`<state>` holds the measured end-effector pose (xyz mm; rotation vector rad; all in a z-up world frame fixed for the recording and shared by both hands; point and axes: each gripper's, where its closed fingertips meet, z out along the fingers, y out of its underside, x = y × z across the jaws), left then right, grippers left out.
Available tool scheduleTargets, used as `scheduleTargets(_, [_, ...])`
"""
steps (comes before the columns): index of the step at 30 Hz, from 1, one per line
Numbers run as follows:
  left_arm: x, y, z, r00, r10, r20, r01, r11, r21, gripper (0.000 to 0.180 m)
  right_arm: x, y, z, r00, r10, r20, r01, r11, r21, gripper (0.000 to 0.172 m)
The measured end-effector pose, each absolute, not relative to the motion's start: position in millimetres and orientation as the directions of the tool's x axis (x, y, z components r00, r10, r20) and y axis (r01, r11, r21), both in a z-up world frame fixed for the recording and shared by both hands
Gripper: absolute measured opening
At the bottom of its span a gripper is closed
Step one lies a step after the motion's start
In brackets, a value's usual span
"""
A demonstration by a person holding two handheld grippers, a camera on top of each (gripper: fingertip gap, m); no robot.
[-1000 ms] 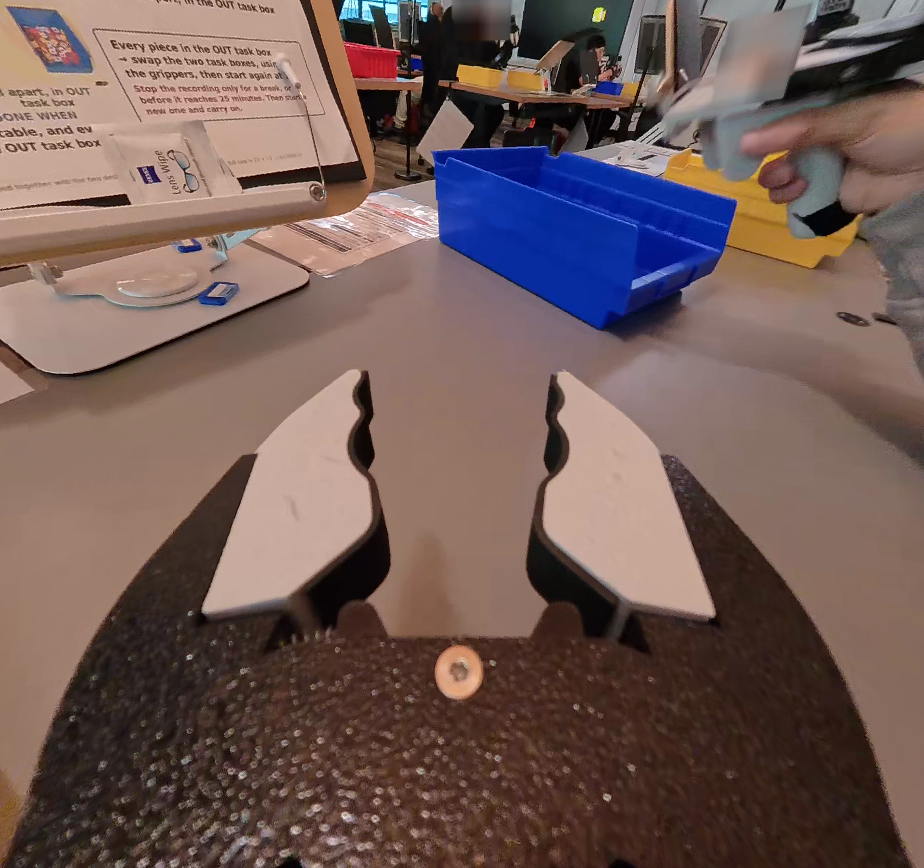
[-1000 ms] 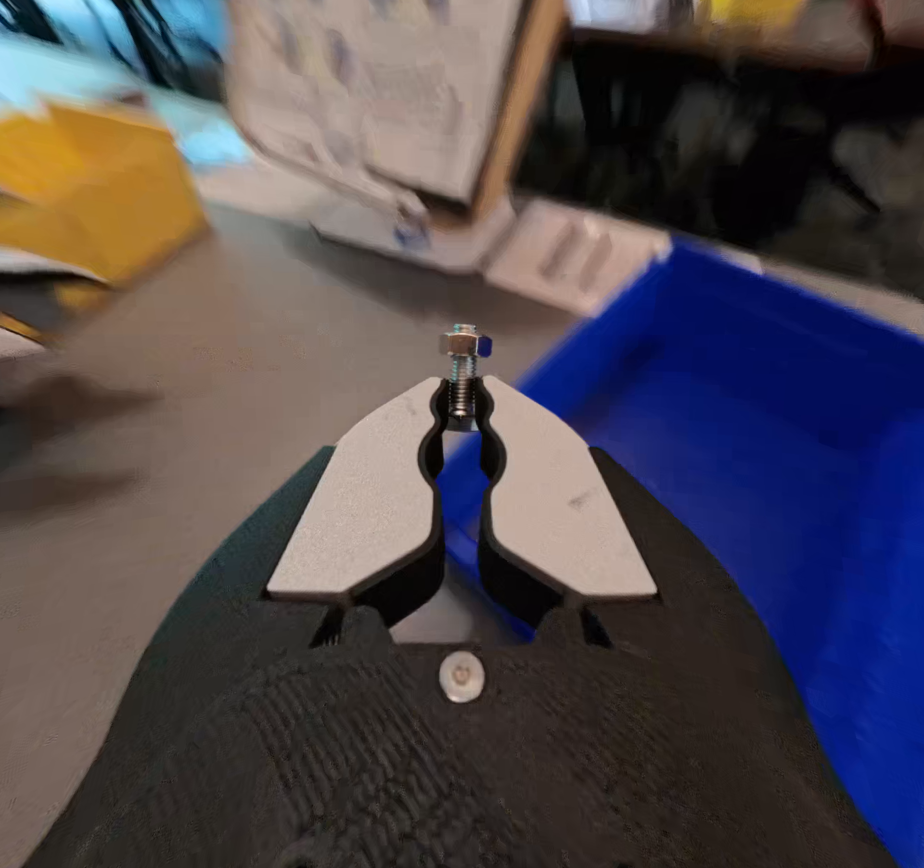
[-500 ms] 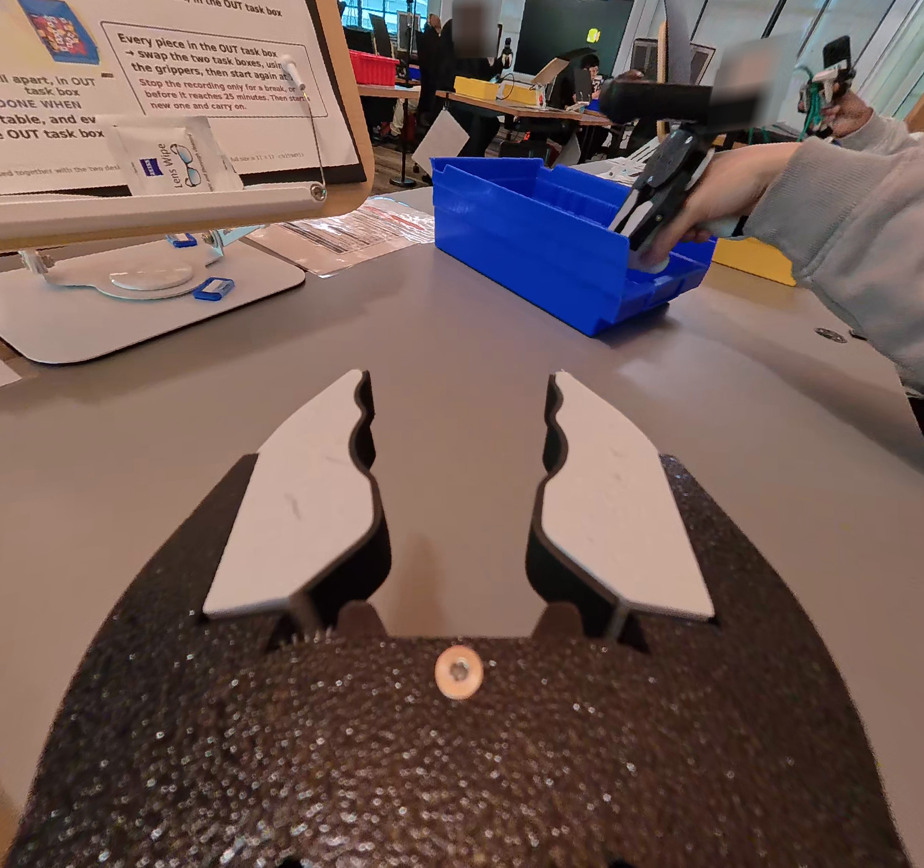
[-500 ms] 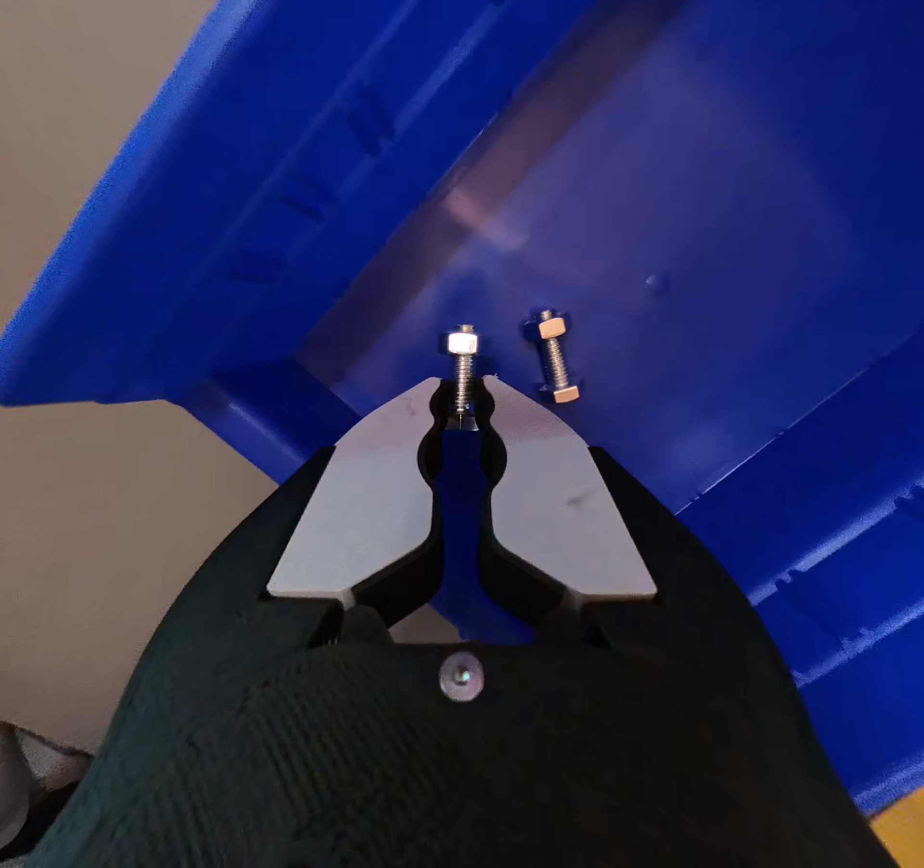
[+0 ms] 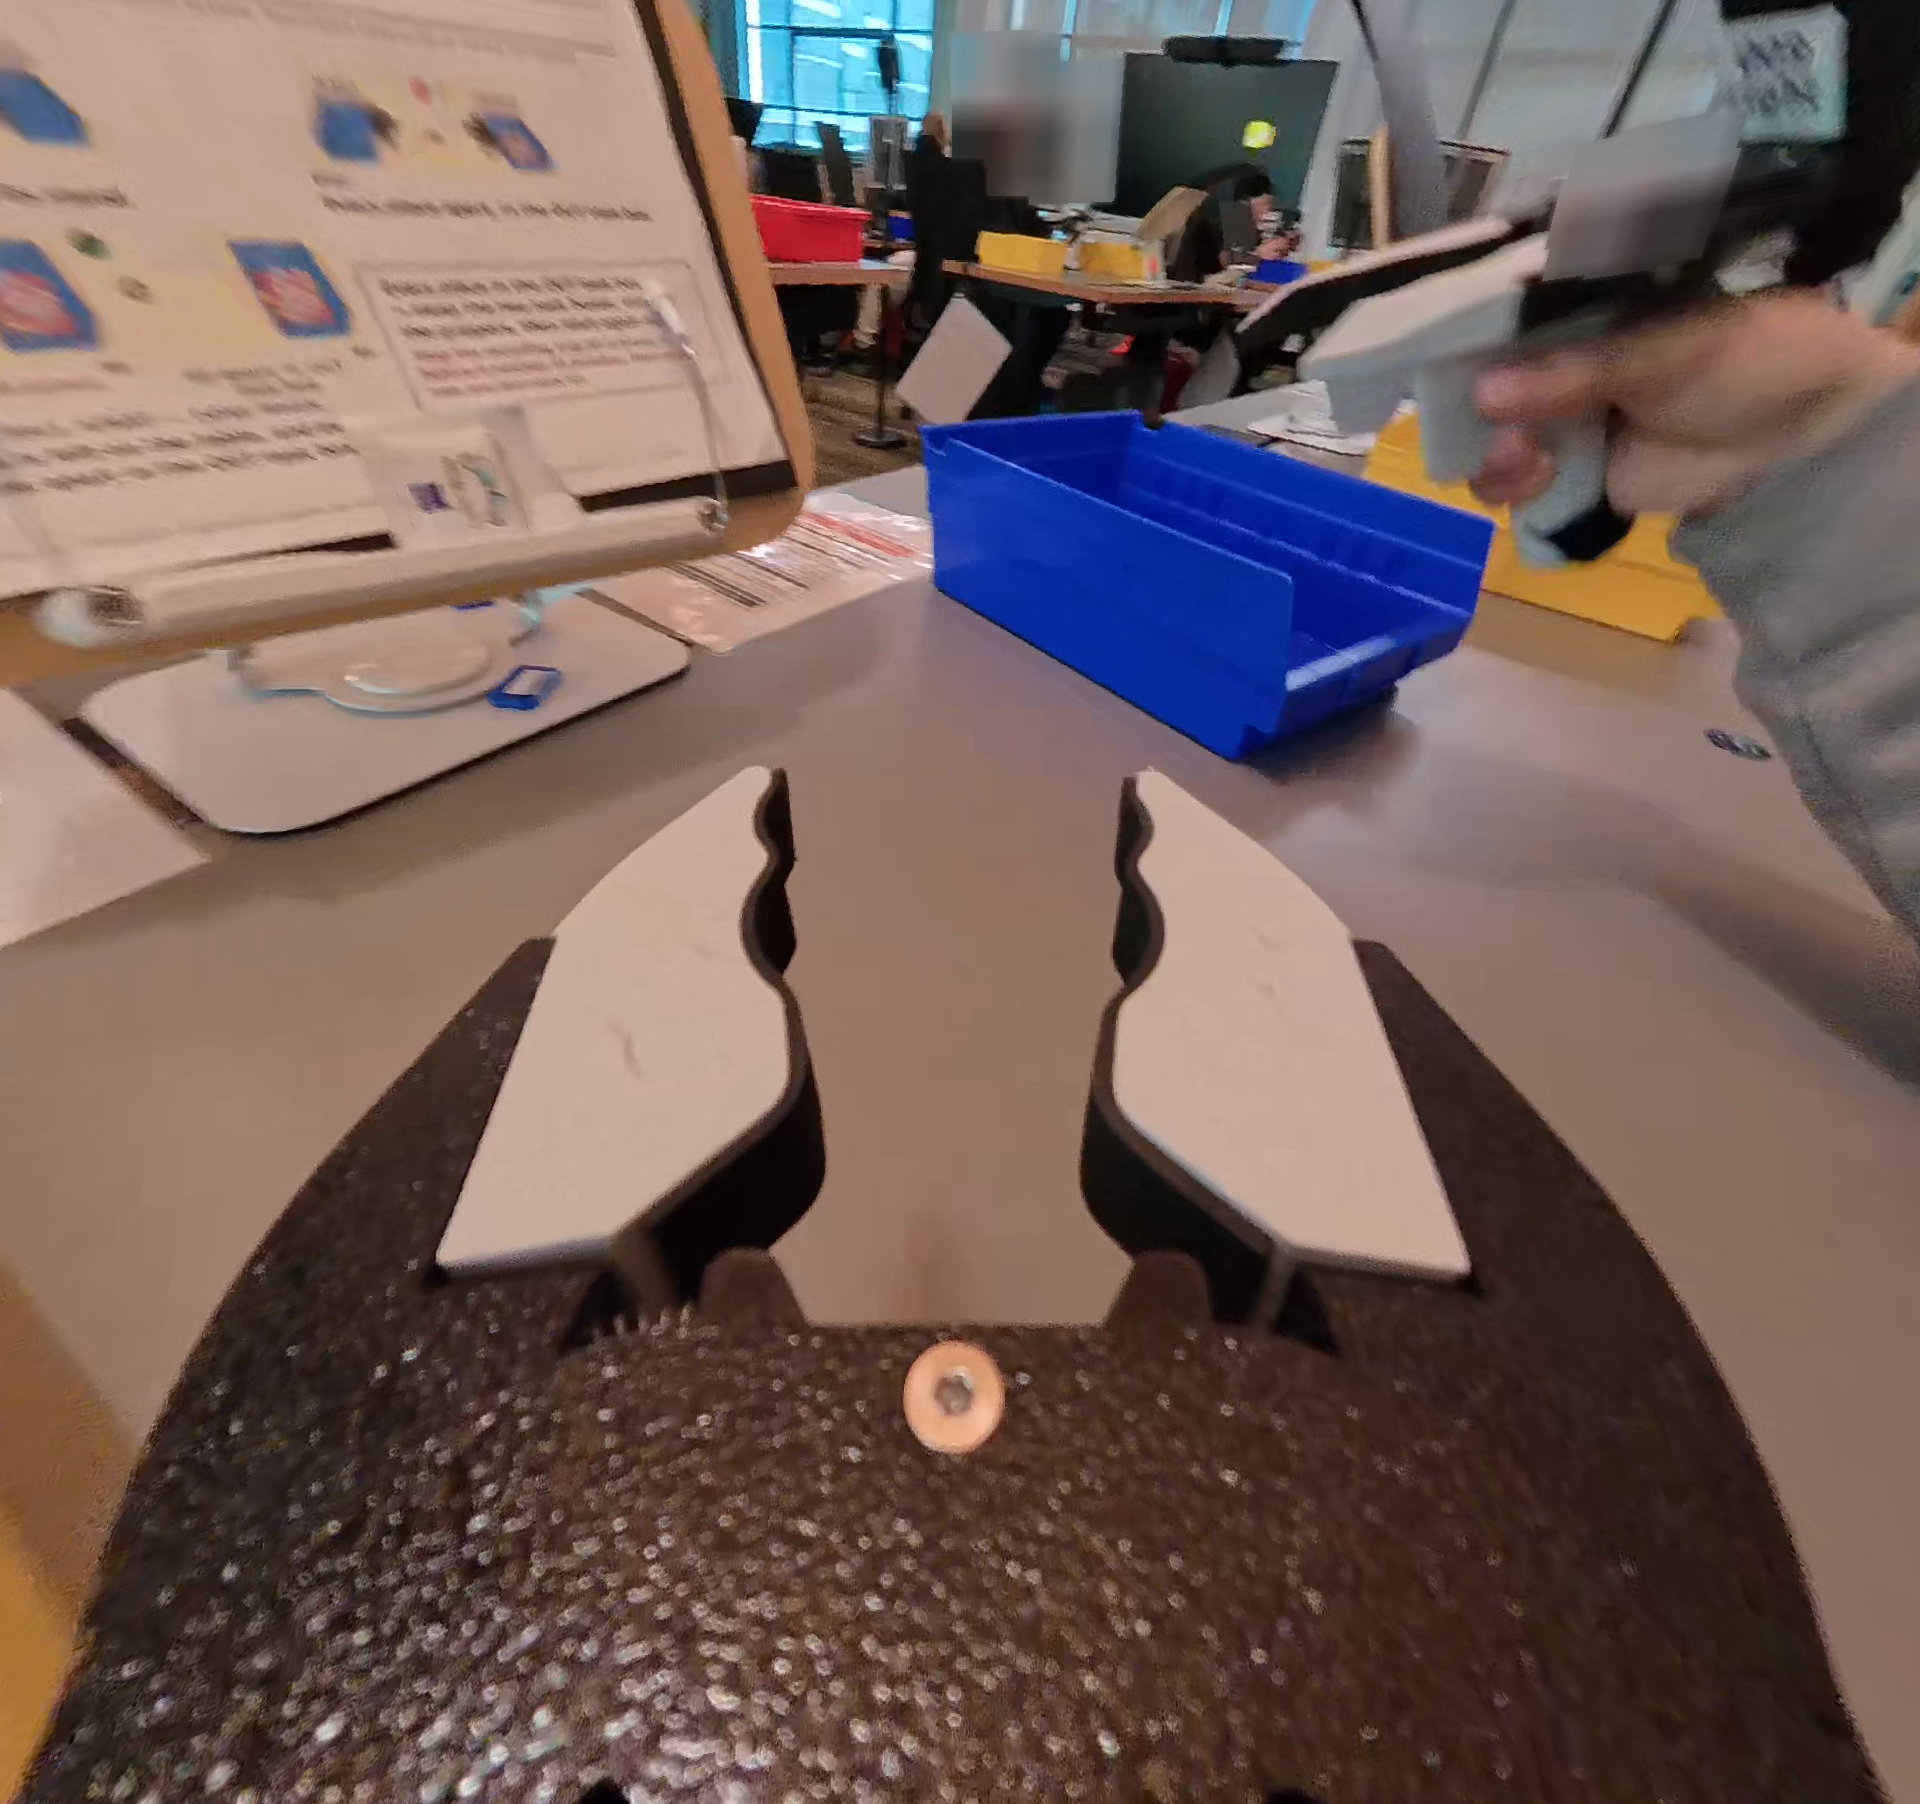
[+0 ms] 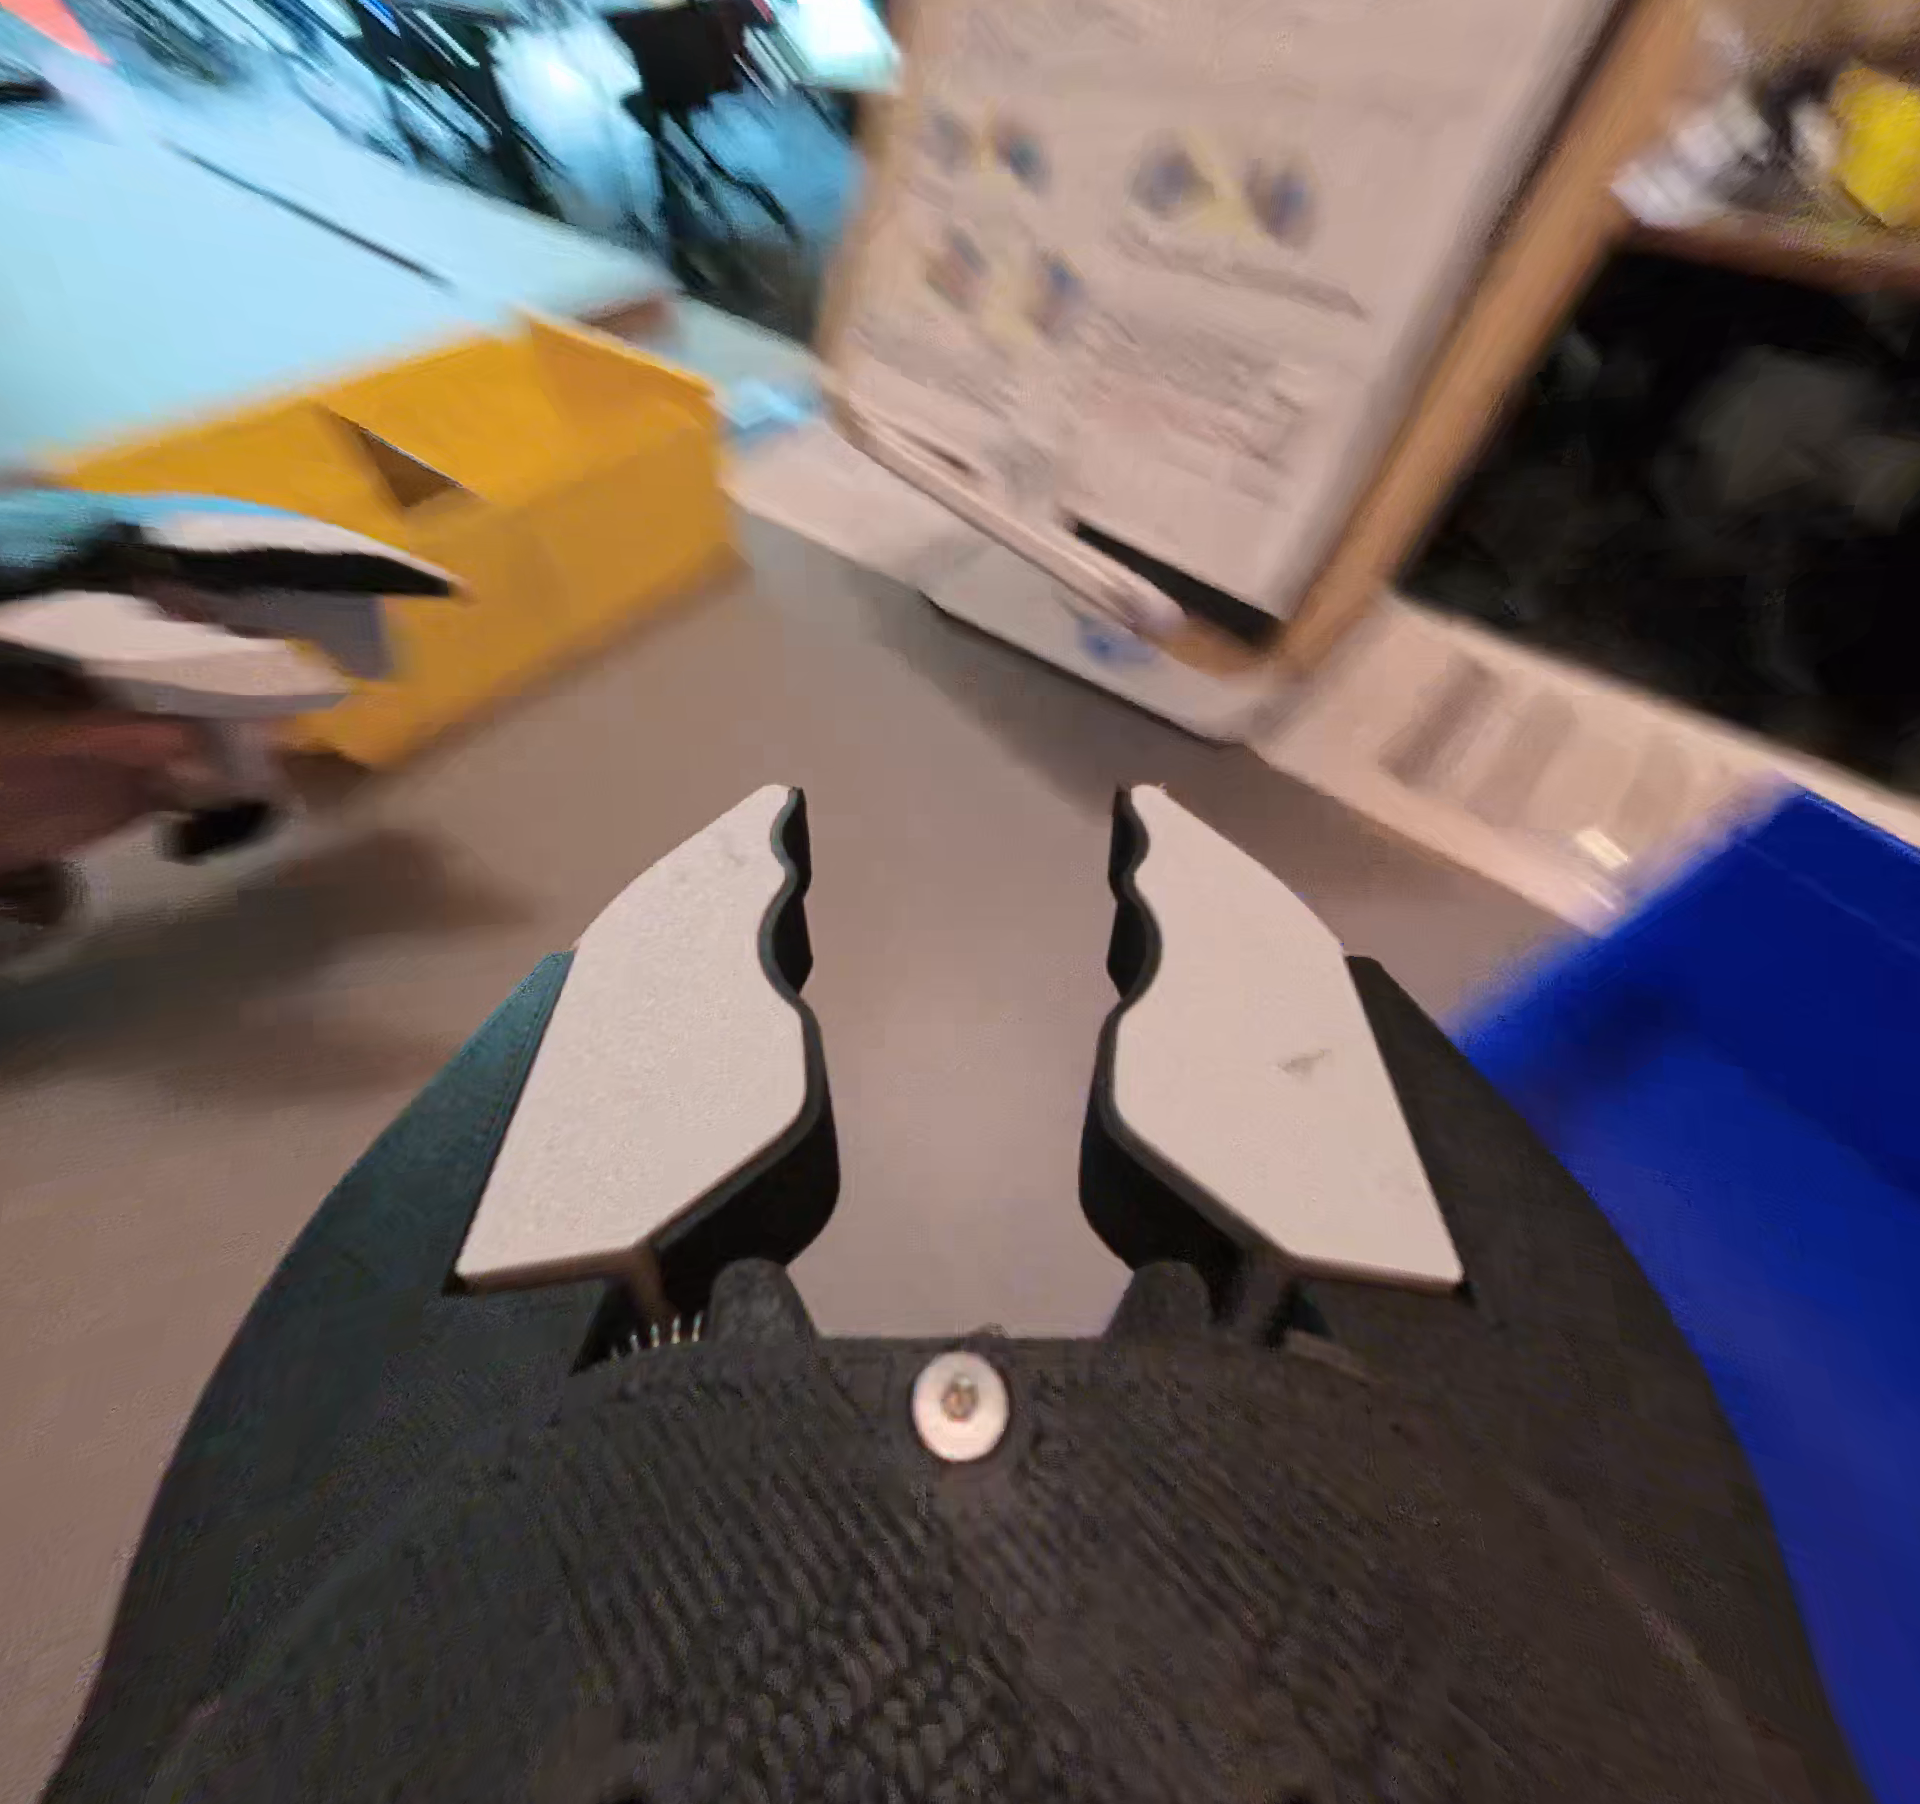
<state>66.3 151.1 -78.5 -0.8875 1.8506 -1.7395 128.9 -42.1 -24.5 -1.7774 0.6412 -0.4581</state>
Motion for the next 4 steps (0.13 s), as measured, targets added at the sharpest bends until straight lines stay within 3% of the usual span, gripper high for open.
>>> scheduleTargets(1, [68,163,-70,-0.657,-0.747,0.104,-0.168,0.010,-0.986,0.054,115,-18,-20,0.824,-0.565,-0.032,-0.141,-0.149,-0.979,0.056])
scheduleTargets(4, [80,217,-50,-0.527,-0.847,0.066,-0.248,0.080,-0.965,0.051,92,36,-42,0.887,-0.461,-0.033,-0.070,-0.063,-0.996,0.060])
